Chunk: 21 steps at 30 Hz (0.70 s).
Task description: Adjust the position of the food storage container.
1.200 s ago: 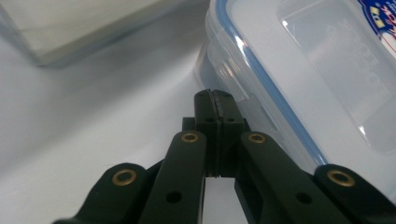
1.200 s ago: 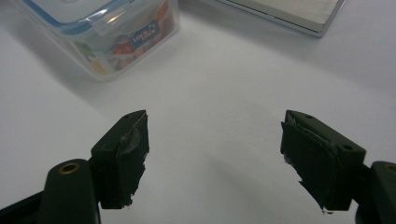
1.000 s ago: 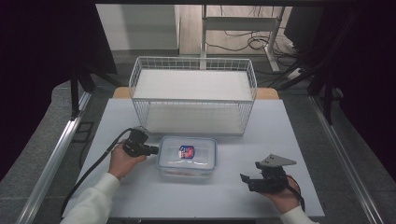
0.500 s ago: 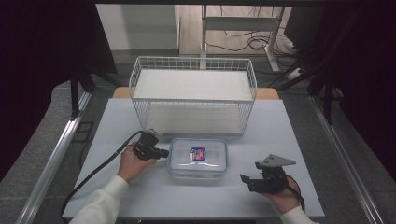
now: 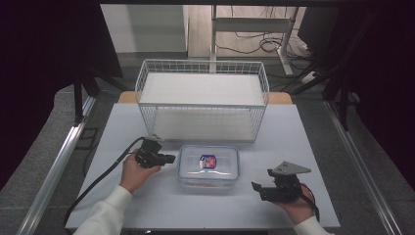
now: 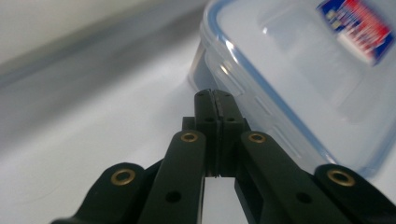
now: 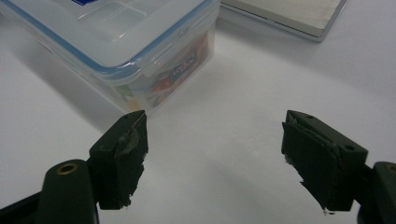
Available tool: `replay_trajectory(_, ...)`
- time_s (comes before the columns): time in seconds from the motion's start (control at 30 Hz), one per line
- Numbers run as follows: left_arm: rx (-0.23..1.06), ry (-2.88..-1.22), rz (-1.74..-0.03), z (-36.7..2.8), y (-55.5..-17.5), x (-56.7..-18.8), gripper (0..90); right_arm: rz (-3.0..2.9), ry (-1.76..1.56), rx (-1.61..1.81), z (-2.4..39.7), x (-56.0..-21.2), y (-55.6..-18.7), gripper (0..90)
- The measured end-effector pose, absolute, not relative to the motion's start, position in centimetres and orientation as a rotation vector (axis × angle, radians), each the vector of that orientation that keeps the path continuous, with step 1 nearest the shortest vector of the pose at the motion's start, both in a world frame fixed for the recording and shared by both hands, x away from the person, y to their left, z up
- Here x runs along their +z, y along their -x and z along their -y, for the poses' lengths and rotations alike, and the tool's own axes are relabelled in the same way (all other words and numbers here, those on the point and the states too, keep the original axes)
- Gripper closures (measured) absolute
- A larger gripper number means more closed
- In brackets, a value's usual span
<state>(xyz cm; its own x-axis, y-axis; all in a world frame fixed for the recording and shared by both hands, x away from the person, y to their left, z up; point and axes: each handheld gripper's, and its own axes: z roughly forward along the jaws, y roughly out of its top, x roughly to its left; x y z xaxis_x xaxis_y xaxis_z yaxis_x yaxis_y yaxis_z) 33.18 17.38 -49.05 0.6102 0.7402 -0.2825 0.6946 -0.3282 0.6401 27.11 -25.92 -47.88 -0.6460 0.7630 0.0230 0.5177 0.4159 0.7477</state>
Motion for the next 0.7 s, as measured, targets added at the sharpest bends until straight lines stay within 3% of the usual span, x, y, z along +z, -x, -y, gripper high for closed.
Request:
replay_trajectory(0.13,0.164,-2.077,-1.123,-18.3,-32.2,-48.6,81.1,-2.353,-1.118,1.101,26.0,-48.0,-27.4,22.9)
replay_trajectory(0.23,0.222,-2.035,-1.128,-19.0,-31.5,-48.1,60.4,-2.352,-1.107,1.105,25.8,-48.0,-27.4,22.7)
replay_trajectory(0.27,0.26,-2.0,-1.141,-19.4,-30.9,-47.9,47.2,-2.349,-1.091,1.115,25.7,-47.8,-27.5,22.5)
replay_trajectory(0.37,0.259,-1.959,-1.138,-20.2,-30.3,-47.8,34.8,-2.333,-1.068,1.134,25.5,-47.5,-27.7,22.1)
replay_trajectory(0.7,0.177,-1.97,-1.13,-20.0,-29.6,-48.6,30.4,-2.335,-1.057,1.136,25.6,-47.6,-27.6,22.0)
